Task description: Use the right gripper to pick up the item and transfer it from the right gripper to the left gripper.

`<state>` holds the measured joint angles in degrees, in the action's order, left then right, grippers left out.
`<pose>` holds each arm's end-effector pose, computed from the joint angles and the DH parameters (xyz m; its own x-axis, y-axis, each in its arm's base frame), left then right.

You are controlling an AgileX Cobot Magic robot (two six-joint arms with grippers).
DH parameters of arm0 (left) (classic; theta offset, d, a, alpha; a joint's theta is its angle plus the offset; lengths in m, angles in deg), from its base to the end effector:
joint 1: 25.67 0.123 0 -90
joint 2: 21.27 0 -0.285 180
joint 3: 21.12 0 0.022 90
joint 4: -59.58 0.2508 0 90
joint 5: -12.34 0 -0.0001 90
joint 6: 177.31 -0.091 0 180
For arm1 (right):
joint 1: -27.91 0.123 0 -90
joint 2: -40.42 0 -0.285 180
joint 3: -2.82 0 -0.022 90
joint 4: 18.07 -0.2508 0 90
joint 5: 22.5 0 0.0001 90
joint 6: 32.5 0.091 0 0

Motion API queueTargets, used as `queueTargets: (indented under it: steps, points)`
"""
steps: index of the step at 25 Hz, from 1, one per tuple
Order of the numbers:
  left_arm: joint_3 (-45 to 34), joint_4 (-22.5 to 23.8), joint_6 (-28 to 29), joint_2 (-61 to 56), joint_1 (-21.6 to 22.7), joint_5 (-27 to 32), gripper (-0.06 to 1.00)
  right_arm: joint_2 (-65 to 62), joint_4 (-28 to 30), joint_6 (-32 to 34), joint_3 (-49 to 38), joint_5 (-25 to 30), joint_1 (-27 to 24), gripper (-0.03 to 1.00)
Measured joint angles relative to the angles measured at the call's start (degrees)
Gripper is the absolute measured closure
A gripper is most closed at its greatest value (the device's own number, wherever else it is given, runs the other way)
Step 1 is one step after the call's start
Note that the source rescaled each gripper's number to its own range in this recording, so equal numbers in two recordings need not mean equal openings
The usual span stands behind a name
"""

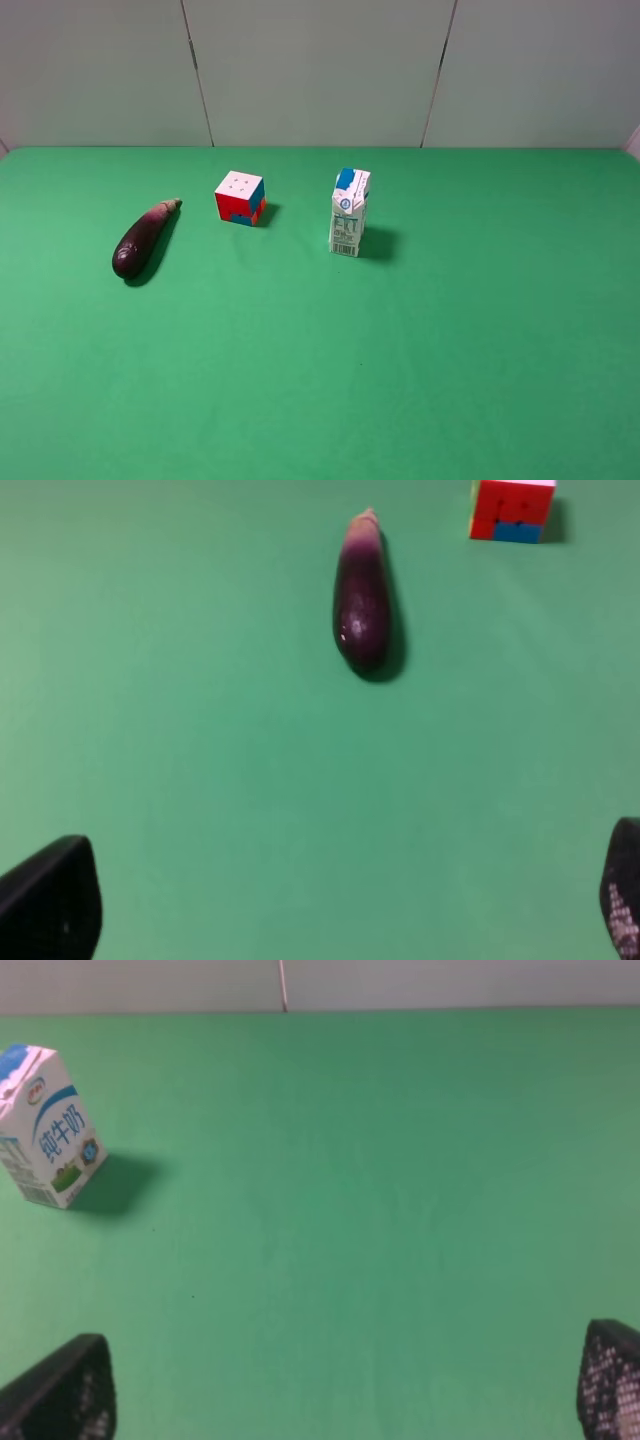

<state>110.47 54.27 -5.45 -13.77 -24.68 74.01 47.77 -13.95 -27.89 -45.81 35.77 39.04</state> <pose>-0.0066 -0.0075 0.2771 -0.4537 0.0897 -0.8866 0.0999 0.9938 0.0494 -0.0031 -0.0063 0.2807 -0.4075 -0.0368 -0.9125 -0.1207 0.9926 0.0138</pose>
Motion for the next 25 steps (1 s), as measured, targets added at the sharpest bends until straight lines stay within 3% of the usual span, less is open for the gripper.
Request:
queueTargets:
  steps: [25]
  points:
    - [0.0, -0.05, -0.72, 0.0, 0.0, -0.73, -0.06, 0.0, -0.15, 0.0, 0.0, 0.0, 0.0, -0.03]
